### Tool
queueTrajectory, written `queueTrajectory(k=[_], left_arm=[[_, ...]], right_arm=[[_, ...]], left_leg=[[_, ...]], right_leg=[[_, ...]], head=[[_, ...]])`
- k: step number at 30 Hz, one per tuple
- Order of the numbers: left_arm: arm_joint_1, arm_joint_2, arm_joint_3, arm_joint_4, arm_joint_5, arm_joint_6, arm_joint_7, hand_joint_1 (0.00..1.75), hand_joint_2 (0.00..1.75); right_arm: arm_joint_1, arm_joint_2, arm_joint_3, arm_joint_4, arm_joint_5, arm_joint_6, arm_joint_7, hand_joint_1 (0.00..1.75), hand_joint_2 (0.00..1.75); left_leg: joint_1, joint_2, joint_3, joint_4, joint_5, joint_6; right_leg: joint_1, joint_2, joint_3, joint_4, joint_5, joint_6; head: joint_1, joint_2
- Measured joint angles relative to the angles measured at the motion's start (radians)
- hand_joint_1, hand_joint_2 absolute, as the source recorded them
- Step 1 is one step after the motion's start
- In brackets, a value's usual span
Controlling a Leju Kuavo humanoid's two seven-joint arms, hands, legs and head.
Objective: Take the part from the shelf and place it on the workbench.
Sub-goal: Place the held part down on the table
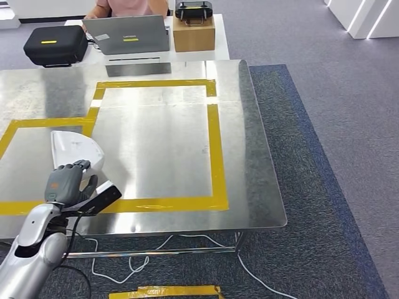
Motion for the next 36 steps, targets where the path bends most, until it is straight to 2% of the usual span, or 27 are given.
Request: queueTrajectory(k=[8, 16, 26, 36], left_arm=[[-0.066, -0.009, -0.037, 0.095, 0.002, 0.012, -0.023, 1.75, 1.75], [-0.113, -0.010, -0.060, 0.174, -0.020, 0.008, 0.026, 1.75, 1.75], [-0.133, 0.059, -0.037, 0.250, -0.039, 0.005, 0.076, 1.75, 1.75], [-0.136, 0.080, -0.027, 0.274, -0.045, 0.005, 0.090, 1.75, 1.75]], right_arm=[[0.012, 0.000, -0.024, -0.005, -0.026, -0.015, 0.016, 0.00, 0.00], [0.024, 0.000, -0.050, -0.024, -0.045, -0.035, 0.015, 0.00, 0.00], [0.053, -0.006, -0.075, -0.034, -0.063, -0.048, -0.029, 0.00, 0.00], [0.054, -0.010, -0.083, -0.040, -0.062, -0.048, -0.032, 0.00, 0.00]], left_leg=[[0.000, 0.000, 0.000, 0.000, 0.000, 0.000], [0.000, 0.001, 0.000, 0.000, 0.000, 0.000], [0.000, 0.001, 0.000, 0.000, 0.000, 0.000], [0.000, 0.001, 0.000, 0.000, 0.000, 0.000]], right_leg=[[0.000, 0.001, 0.000, 0.000, 0.000, 0.000], [0.000, 0.001, 0.000, 0.000, 0.000, 0.000], [0.000, 0.001, 0.000, 0.000, 0.000, 0.000], [0.000, 0.002, 0.001, 0.000, 0.000, 0.000]], head=[[0.000, 0.000], [0.000, 0.000], [0.000, 0.000], [0.000, 0.000]])
